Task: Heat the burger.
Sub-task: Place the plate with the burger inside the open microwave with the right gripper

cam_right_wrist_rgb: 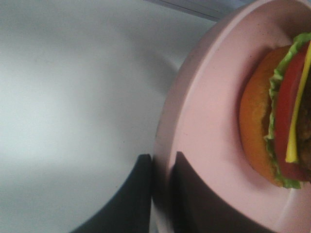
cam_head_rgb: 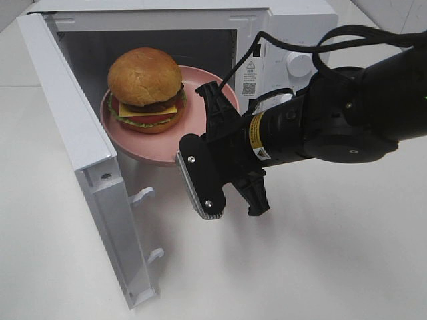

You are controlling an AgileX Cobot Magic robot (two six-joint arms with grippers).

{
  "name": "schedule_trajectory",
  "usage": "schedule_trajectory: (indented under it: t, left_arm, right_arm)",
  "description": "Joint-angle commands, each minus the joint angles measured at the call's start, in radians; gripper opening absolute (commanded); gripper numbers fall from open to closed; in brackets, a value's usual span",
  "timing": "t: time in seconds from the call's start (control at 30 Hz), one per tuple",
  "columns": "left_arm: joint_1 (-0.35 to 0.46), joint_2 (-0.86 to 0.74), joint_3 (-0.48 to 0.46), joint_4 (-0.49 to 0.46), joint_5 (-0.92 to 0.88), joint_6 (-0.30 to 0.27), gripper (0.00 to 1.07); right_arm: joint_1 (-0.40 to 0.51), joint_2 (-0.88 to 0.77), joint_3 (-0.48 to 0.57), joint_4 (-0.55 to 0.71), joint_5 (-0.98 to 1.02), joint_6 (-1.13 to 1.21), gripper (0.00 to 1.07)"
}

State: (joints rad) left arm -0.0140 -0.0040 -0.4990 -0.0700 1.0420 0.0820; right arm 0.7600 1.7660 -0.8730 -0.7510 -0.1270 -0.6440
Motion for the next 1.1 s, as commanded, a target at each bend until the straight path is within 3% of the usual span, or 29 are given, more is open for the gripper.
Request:
schedule_trajectory:
  t: [0.03, 0.3, 0.93, 1.1]
  left_arm:
    - [-0.001, -0.020, 0.002, -0.003, -0.010, -0.001, 0.00]
    - [-0.001, -0.020, 0.002, -0.003, -0.010, -0.001, 0.00]
    - [-0.001, -0.020, 0.002, -0.003, -0.010, -0.001, 0.00]
    - [-0.001, -0.020, 0.002, -0.003, -0.010, -0.001, 0.00]
  right_arm:
    - [-0.010, 0.020, -0.052, -0.010, -0.057, -0.012, 0.00]
    - [-0.055, 0.075, -0.131, -0.010, -0.033, 0.013, 0.00]
    - [-0.055, 0.237, -0.354, -0.004, 0.119, 0.020, 0.00]
    - [-0.055, 0.285, -0.428, 0.093, 0.173, 0.017, 0.00]
